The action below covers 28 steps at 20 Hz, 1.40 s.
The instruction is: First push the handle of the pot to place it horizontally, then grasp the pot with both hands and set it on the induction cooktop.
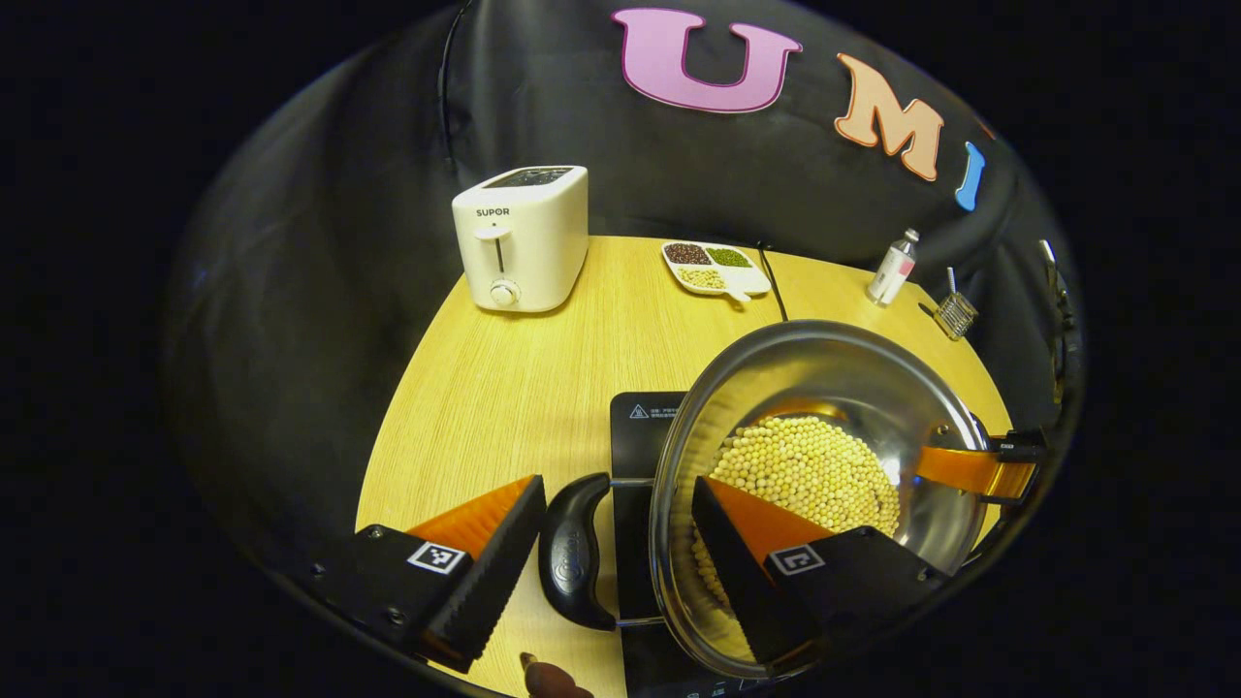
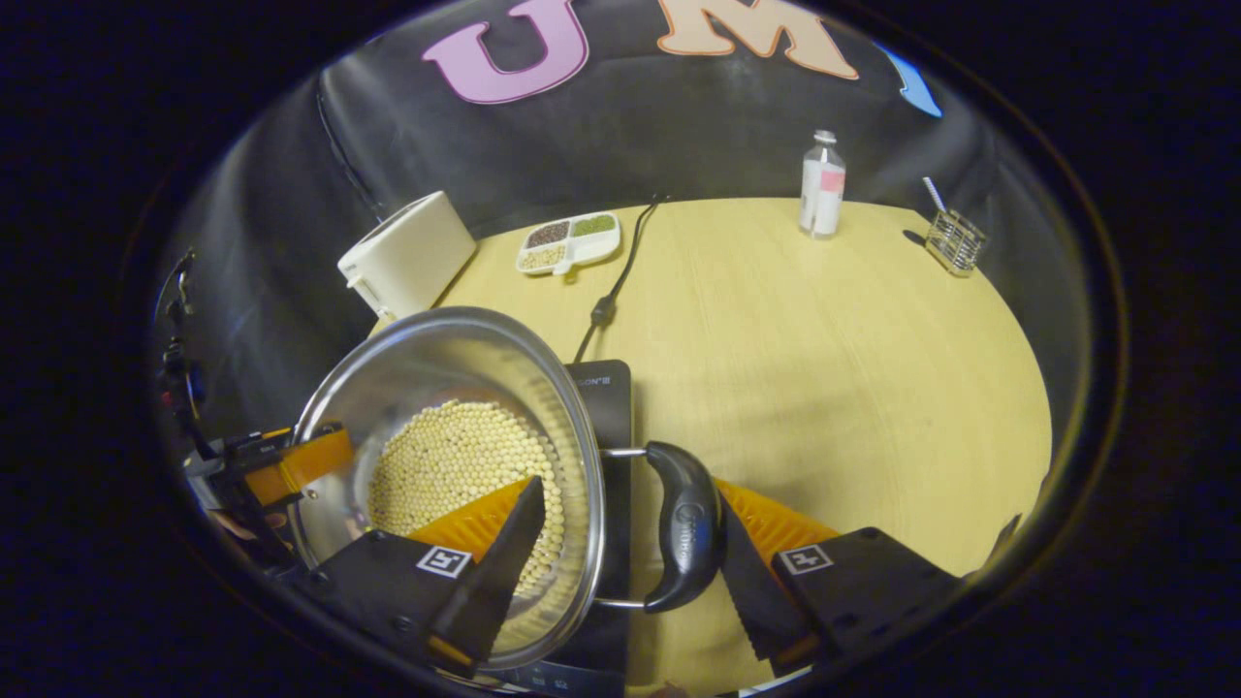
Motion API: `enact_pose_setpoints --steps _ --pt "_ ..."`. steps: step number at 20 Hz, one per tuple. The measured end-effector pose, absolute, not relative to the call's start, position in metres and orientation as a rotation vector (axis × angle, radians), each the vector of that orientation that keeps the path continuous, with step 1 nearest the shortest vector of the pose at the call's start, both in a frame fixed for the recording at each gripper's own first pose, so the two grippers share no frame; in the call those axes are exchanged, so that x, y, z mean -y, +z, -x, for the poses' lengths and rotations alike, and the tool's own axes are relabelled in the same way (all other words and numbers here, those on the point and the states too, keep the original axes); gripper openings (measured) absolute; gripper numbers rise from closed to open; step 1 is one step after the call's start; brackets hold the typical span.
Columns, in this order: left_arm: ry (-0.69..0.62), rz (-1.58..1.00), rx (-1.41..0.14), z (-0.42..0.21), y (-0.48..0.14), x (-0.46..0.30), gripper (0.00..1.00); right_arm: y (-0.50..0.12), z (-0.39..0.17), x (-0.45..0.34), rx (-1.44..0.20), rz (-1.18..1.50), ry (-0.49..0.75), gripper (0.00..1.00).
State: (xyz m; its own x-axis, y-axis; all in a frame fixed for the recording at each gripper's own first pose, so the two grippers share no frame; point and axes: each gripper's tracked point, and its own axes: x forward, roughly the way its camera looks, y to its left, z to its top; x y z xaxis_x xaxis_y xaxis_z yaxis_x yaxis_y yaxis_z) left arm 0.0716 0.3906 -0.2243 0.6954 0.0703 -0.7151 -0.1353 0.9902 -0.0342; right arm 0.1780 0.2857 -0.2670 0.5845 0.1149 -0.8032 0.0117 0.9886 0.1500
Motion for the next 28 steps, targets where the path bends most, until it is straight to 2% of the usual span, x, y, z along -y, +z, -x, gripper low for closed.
enact_pose_setpoints --steps 3,4,9,10,11,14,15,18,20,21,22,24,26,27,28 --pt "0.119 0.078 -0.768 -0.072 -0.217 -0.389 0.98 -0.263 -0.179 -0.286 -0.933 -0.150 0.069 0.99" --pt "0.121 0.072 -0.753 -0.074 -0.213 -0.390 0.98 -0.261 -0.181 -0.286 -0.926 -0.154 0.072 0.96" --pt "0.146 0.017 -0.640 -0.088 -0.184 -0.392 0.98 -0.236 -0.188 -0.280 -0.843 -0.141 0.083 0.98" --pt "0.151 0.001 -0.614 -0.087 -0.176 -0.392 0.98 -0.228 -0.192 -0.279 -0.816 -0.146 0.085 0.95" --pt "0.156 -0.018 -0.580 -0.089 -0.166 -0.393 0.98 -0.220 -0.193 -0.278 -0.789 -0.150 0.087 0.98" --pt "0.163 -0.060 -0.479 -0.092 -0.131 -0.390 0.97 -0.189 -0.200 -0.272 -0.696 -0.136 0.091 0.94" --pt "0.158 -0.066 -0.441 -0.092 -0.118 -0.384 0.97 -0.177 -0.200 -0.272 -0.659 -0.134 0.101 0.98" --pt "0.131 -0.058 -0.322 -0.088 -0.077 -0.361 0.96 -0.132 -0.201 -0.269 -0.528 -0.127 0.137 0.98" --pt "0.125 -0.040 -0.247 -0.081 -0.049 -0.345 0.96 -0.105 -0.197 -0.270 -0.455 -0.127 0.174 0.94" --pt "0.118 -0.024 -0.208 -0.079 -0.036 -0.335 0.96 -0.091 -0.194 -0.271 -0.414 -0.126 0.193 0.98" --pt "0.109 -0.003 -0.166 -0.076 -0.020 -0.324 0.97 -0.076 -0.191 -0.269 -0.369 -0.121 0.214 0.94" --pt "0.112 0.008 -0.090 -0.066 0.006 -0.305 0.94 -0.050 -0.186 -0.268 -0.288 -0.119 0.265 0.94" --pt "0.130 0.019 0.004 -0.058 0.034 -0.286 0.96 -0.029 -0.177 -0.263 -0.228 -0.122 0.310 0.98" --pt "0.136 0.027 0.042 -0.055 0.046 -0.275 0.94 -0.021 -0.173 -0.256 -0.204 -0.117 0.323 1.00" --pt "0.145 0.033 0.067 -0.051 0.053 -0.263 0.93 -0.014 -0.171 -0.248 -0.182 -0.113 0.334 0.98"
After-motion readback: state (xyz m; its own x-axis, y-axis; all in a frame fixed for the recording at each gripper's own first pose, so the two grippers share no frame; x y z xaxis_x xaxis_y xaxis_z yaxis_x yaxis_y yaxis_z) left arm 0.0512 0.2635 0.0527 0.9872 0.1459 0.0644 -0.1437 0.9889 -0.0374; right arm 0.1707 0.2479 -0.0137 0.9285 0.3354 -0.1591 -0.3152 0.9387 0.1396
